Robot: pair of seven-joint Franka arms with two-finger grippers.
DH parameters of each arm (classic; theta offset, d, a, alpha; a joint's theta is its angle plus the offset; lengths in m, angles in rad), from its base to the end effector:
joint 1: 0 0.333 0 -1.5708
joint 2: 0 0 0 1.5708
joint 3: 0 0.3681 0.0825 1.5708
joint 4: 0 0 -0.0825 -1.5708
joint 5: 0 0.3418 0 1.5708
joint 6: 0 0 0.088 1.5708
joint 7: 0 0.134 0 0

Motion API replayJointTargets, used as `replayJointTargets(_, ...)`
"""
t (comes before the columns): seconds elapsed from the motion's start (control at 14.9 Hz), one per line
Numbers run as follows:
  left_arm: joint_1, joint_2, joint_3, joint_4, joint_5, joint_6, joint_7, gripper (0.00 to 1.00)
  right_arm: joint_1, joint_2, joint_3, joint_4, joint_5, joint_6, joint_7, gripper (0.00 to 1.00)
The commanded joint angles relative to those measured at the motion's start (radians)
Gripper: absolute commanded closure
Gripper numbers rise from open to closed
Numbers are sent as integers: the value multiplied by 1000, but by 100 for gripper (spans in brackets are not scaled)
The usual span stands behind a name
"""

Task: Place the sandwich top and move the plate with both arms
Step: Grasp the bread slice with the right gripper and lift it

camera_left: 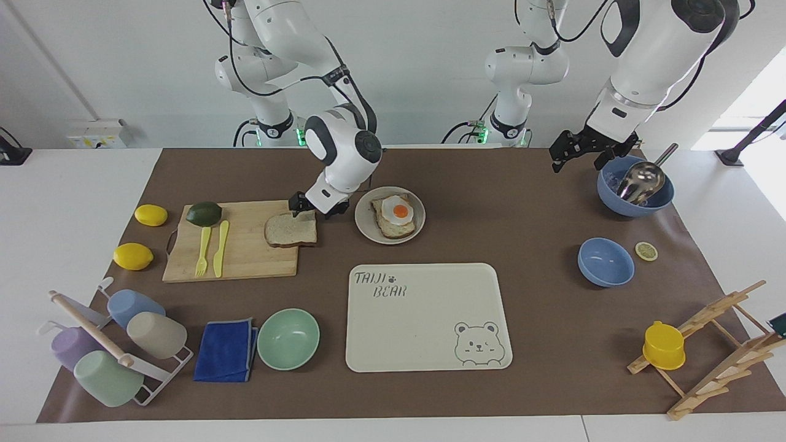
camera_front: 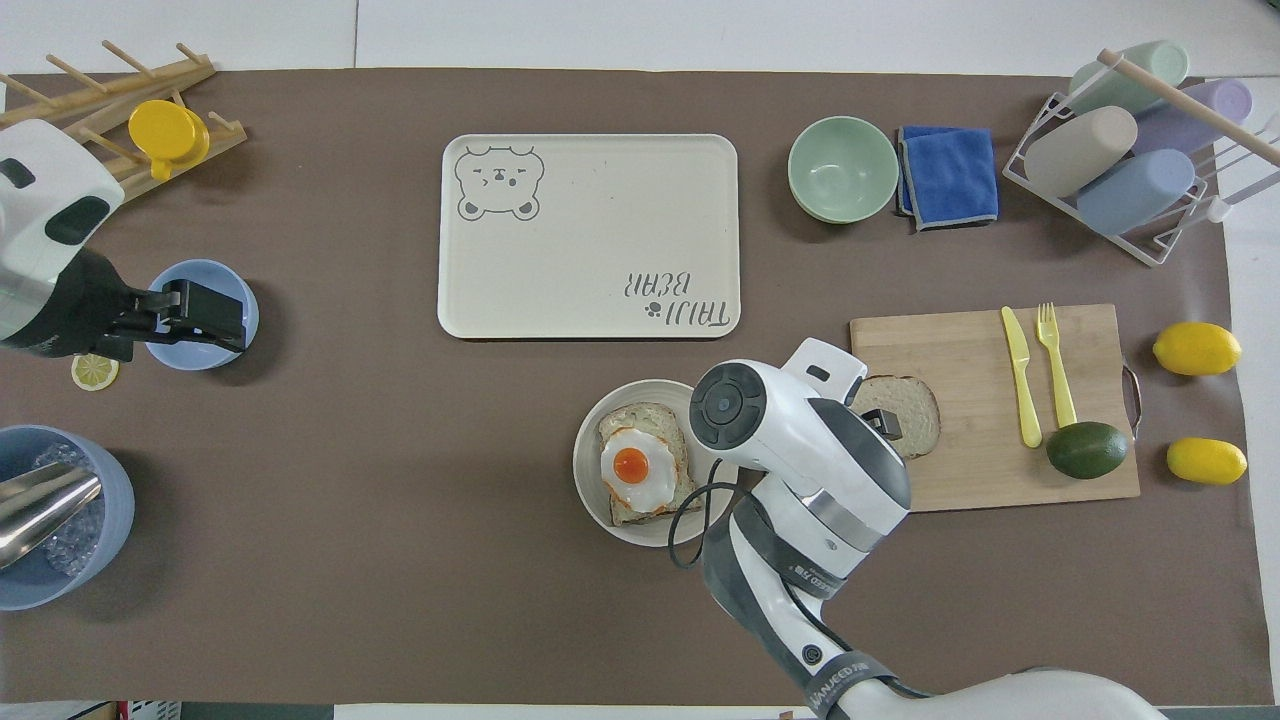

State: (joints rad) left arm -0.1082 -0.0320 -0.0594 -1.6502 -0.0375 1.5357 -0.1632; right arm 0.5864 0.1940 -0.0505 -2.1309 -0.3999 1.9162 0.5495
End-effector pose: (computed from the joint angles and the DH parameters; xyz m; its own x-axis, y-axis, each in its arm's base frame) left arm 0.4848 -0.0878 0.6290 0.9962 -0.0050 -0.0871 -0.0031 -0.9998 0.0217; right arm 0.4403 0.2187 0.3525 0.9683 0.1450 -0.2035 0.2262 -0.8543 0.4680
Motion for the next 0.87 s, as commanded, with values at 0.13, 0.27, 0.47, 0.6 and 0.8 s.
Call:
replayJointTargets(0.13,2,-6,-7,-10,19,9,5,0,-23,-4,-2,-41,-48,63,20,8)
replayJointTargets(0.27,2,-6,-7,-10,19,12,4,0,-31,-4,-2,-47,-74,69,13,8)
replayJointTargets(0.47,2,-5,-7,-11,19,35,4,0,-45,-4,-2,-66,-79,98,13,8)
replayJointTargets(0.6,2,-3,-7,-10,19,44,4,0,-49,-7,-2,-84,-79,124,17,8)
replayJointTargets(0.8,1,-3,-8,-10,18,50,4,0,-50,-5,-2,-77,-86,113,9,53)
